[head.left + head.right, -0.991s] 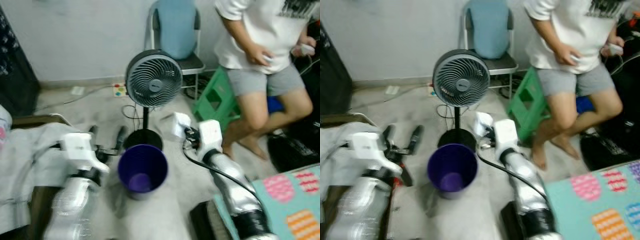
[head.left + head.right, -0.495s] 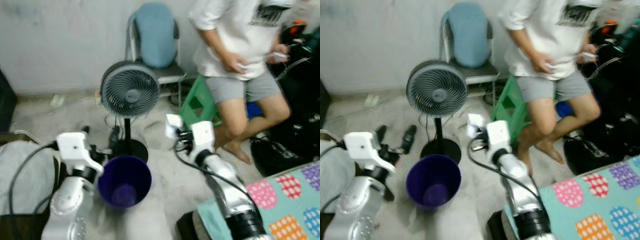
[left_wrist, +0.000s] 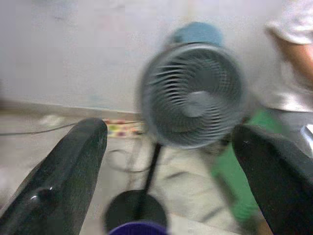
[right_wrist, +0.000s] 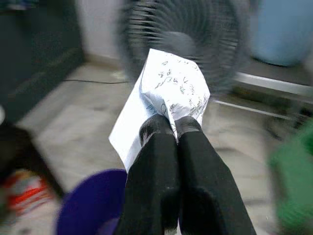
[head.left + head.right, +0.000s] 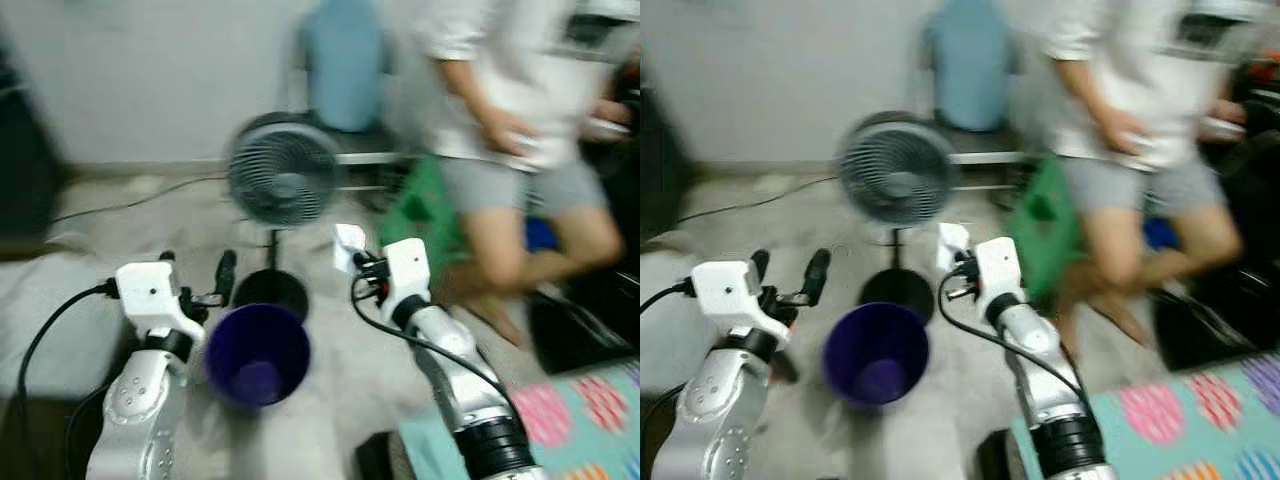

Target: Clean up the room

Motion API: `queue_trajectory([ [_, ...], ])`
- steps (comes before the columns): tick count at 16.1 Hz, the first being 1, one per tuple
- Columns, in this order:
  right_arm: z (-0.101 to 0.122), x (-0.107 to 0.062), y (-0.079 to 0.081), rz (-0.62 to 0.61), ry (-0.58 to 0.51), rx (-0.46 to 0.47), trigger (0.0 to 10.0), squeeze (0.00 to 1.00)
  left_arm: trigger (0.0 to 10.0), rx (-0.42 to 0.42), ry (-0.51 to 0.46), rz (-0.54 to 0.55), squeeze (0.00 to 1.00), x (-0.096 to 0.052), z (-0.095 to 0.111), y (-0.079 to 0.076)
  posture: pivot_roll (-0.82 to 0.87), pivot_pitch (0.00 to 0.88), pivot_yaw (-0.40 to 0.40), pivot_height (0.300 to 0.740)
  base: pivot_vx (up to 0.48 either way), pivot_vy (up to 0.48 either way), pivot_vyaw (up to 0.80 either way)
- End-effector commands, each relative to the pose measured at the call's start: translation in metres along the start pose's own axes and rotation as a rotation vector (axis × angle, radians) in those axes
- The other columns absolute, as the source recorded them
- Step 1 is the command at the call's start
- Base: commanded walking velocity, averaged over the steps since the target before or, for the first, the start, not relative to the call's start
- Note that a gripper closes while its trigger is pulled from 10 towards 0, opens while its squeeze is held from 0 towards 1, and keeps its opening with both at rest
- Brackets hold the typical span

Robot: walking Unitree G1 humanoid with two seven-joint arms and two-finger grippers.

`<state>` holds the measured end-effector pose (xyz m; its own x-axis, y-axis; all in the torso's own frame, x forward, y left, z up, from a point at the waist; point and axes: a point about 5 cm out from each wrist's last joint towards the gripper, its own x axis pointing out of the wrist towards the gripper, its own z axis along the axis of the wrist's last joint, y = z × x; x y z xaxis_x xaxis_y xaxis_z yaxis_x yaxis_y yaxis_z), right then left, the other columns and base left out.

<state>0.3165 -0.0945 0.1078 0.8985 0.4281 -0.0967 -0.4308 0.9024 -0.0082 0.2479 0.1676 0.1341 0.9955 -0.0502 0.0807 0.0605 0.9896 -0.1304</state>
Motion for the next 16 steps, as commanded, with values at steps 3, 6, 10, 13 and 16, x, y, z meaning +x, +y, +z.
queue_trajectory([
  [3,0.000,-0.001,-0.001,0.000,-0.003,-0.007,10.0,0.00,10.0,0.031,0.016,0.001,0.00,-0.003,-0.005,0.004,0.04,0.082,-0.115,0.740,0.000,0.000,0.80],
  [6,-0.002,-0.001,-0.001,-0.003,0.003,-0.007,10.0,0.00,10.0,0.034,0.018,0.000,0.00,-0.004,-0.005,0.005,0.04,0.090,-0.112,0.740,0.000,0.000,0.80],
  [10,-0.004,-0.002,0.001,0.000,0.012,0.001,10.0,0.00,10.0,0.035,0.025,-0.013,0.00,-0.008,-0.008,0.003,0.04,0.100,-0.105,0.740,0.000,0.000,0.80],
  [13,-0.005,-0.002,0.002,0.000,0.014,0.003,10.0,0.00,10.0,0.038,0.019,-0.033,0.00,-0.010,-0.007,0.003,0.04,0.104,-0.101,0.740,0.000,0.000,0.80],
  [16,-0.005,-0.002,-0.001,-0.018,0.018,0.003,10.0,0.00,10.0,0.110,-0.004,-0.077,0.00,-0.014,-0.004,-0.001,0.03,0.111,-0.103,0.740,0.000,0.000,0.20],
])
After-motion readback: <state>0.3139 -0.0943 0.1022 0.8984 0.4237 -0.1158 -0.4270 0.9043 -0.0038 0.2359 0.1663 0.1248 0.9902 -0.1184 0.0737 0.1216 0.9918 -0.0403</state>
